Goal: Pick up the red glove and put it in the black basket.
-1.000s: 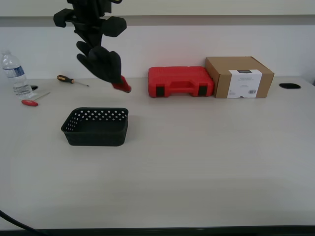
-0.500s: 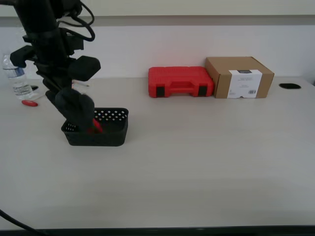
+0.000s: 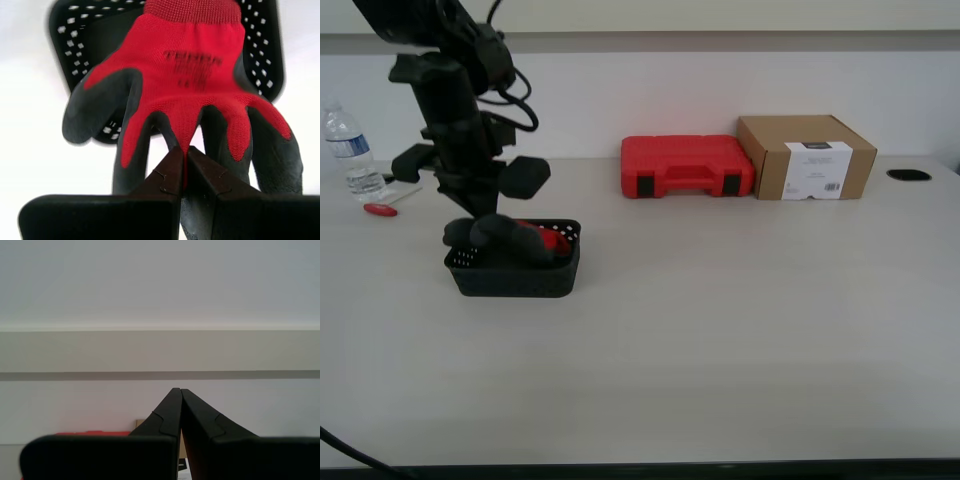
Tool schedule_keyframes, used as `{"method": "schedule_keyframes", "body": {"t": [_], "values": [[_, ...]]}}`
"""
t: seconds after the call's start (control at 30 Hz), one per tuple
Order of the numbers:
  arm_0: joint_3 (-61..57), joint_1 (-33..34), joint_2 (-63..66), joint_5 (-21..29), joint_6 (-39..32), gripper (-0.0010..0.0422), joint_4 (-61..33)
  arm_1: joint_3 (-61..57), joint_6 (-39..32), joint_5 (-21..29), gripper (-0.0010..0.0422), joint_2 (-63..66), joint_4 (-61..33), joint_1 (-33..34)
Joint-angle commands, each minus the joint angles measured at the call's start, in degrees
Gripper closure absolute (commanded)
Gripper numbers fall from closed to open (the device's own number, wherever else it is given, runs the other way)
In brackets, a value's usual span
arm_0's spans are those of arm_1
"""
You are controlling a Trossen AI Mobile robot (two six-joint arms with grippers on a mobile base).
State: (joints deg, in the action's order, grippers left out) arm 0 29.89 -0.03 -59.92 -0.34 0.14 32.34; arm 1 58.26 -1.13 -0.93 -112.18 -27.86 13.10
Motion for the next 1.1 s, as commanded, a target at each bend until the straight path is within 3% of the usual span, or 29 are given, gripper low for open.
{"method": "schedule_keyframes", "body": {"t": [0.03,0.43,0.83,0.93,1.1], "values": [[0.07,0.04,0.0,0.0,-0.15,0.0412,0.17,2.62,0.42,0.33,0.0413,-6.19,1.05,0.0],[0.07,0.02,0.0,0.0,-0.15,0.0412,0.09,17.31,0.28,1.77,0.0413,-19.91,-1.22,-0.33],[0.07,0.04,0.0,0.0,-0.15,0.0412,0.09,18.38,-0.85,2.82,0.0403,-20.65,-4.55,-0.74],[0.07,0.04,0.0,0.0,-0.15,0.0412,0.09,18.38,-1.03,3.74,0.0358,-20.65,-5.6,-0.85],[0.07,0.04,0.0,0.02,-0.15,0.0412,0.09,18.38,0.13,3.1,0.0148,-20.17,-6.43,-0.96]]}}
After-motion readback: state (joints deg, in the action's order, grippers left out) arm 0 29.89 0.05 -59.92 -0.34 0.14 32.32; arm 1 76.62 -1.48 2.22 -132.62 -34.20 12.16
